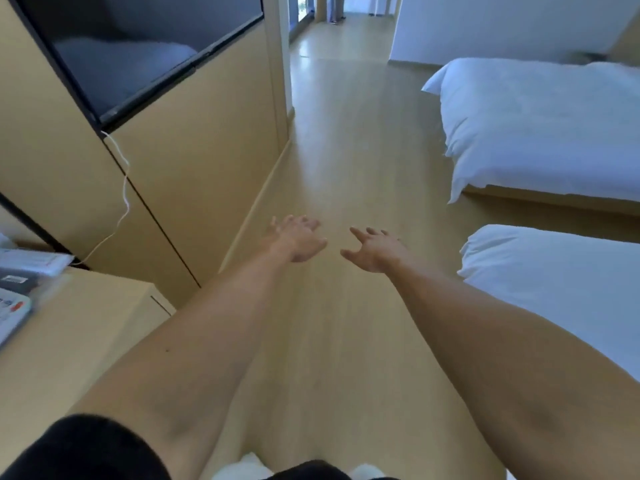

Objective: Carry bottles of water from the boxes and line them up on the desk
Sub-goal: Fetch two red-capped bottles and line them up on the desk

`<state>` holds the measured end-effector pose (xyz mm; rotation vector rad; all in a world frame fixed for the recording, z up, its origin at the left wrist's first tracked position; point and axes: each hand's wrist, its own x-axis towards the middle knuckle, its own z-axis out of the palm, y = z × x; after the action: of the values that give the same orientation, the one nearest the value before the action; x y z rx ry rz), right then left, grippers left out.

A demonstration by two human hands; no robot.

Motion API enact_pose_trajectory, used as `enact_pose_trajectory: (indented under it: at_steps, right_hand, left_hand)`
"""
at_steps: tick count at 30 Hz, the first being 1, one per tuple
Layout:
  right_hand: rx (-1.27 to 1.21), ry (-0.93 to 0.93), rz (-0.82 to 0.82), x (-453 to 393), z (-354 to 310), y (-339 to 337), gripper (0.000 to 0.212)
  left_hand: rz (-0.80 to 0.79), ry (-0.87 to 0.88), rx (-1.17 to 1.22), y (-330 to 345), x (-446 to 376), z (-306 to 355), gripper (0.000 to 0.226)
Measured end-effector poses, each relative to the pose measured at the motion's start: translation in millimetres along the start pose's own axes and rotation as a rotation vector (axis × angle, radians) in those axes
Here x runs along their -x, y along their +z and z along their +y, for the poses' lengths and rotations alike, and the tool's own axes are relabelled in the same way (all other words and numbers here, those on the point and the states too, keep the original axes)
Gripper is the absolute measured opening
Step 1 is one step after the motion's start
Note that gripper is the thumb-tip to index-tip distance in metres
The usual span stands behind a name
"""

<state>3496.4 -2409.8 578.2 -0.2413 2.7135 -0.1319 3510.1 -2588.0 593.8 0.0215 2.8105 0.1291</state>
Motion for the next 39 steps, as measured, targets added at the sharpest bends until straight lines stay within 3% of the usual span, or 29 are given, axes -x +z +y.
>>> enact_pose_trajectory:
  at_steps: [6, 13, 27, 39]
  right_hand:
    - [-0.032, 0.151, -0.021, -16, 72, 1, 0.075]
    - [-0.056, 0.247, -0.049, -69, 111, -11, 0.074]
    - [-0.065, 0.294, -0.043, -268, 103, -110, 0.068]
    - [-0.003, 0.271, -0.081, -446, 169, -162, 0.069]
  left_hand:
    - [-0.041, 0.138, -0.013, 5, -58, 55, 0.062]
    - [-0.084, 0.21, -0.026, -1, -152, 72, 0.063]
    - [-0.126, 0.238, -0.022, -73, -367, 32, 0.066]
    - [-0.159, 0.26, -0.031, -97, -553, 72, 0.068]
